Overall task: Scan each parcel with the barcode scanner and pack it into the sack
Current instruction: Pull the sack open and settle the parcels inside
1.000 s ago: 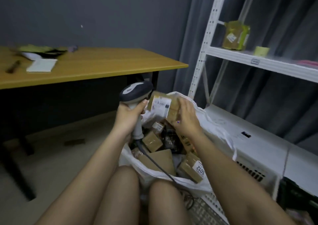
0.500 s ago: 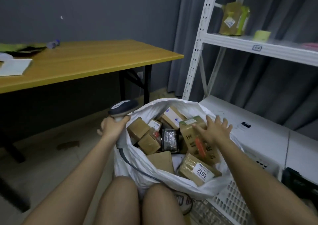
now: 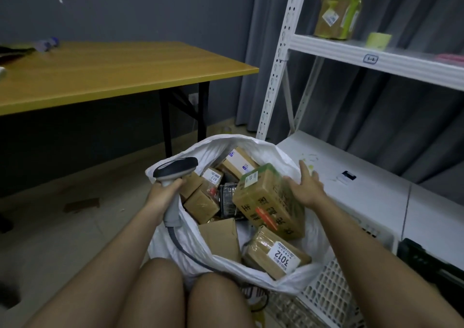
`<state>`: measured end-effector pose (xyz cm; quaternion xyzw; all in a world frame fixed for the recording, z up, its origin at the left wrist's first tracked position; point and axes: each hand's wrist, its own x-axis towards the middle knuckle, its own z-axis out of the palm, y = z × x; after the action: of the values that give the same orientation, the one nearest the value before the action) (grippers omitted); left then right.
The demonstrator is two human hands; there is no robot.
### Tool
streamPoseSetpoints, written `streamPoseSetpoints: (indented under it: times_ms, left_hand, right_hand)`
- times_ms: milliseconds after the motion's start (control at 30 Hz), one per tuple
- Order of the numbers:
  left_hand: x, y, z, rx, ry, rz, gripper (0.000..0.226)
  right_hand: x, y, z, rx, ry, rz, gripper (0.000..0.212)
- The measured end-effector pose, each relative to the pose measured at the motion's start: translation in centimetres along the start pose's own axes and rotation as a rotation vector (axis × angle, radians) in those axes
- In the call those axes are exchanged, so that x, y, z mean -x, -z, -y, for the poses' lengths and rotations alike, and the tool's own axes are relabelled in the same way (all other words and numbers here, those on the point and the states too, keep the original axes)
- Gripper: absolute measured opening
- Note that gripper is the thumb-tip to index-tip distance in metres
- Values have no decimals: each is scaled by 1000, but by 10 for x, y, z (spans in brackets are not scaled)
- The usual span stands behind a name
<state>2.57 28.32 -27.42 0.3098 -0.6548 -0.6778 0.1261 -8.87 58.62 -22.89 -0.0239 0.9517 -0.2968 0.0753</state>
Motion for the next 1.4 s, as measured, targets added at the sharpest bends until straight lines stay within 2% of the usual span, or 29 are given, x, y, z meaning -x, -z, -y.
streamPoseSetpoints:
  times_ms: [67,100,233,367,500,633,800,933,1100,1267,1400]
  left_hand:
    - [-2,0,2,14,25,5,32]
    - [-2,0,1,17,33,10,30]
    - [-5,1,5,25,51,8,28]
    - [-8,3,11,42,67,27,27]
    - [-12,5,15,61,90,18,25]
    - [-12,4,16,72,134,22,30]
    - [-4,-7,16,135,156,74,30]
    - [3,-18,13,88,187,136,29]
    - [8,-21,12,111,165,5,21]
    - [15,-12,0,208,47,-141,20]
    - [15,-9,-24,315,6,-196,27]
  right_hand:
    - [2,-7,7,-27,21,80,76]
    - [3,-10,12,-63,49,62,72]
    - [7,-17,28,-249,100,-92,46]
    - [4,-22,31,-301,208,-207,40]
    - [-1,-31,28,-259,241,-134,38]
    - [-4,-35,32,-249,222,-145,40]
    - [-5,-34,31,-251,220,-129,41]
    - [-5,-33,28,-272,206,-99,42]
    - [-2,-30,28,-229,199,-93,48]
    - [-14,-23,38,-74,169,-138,24]
    - [-29,-10,66,-85,240,-283,24]
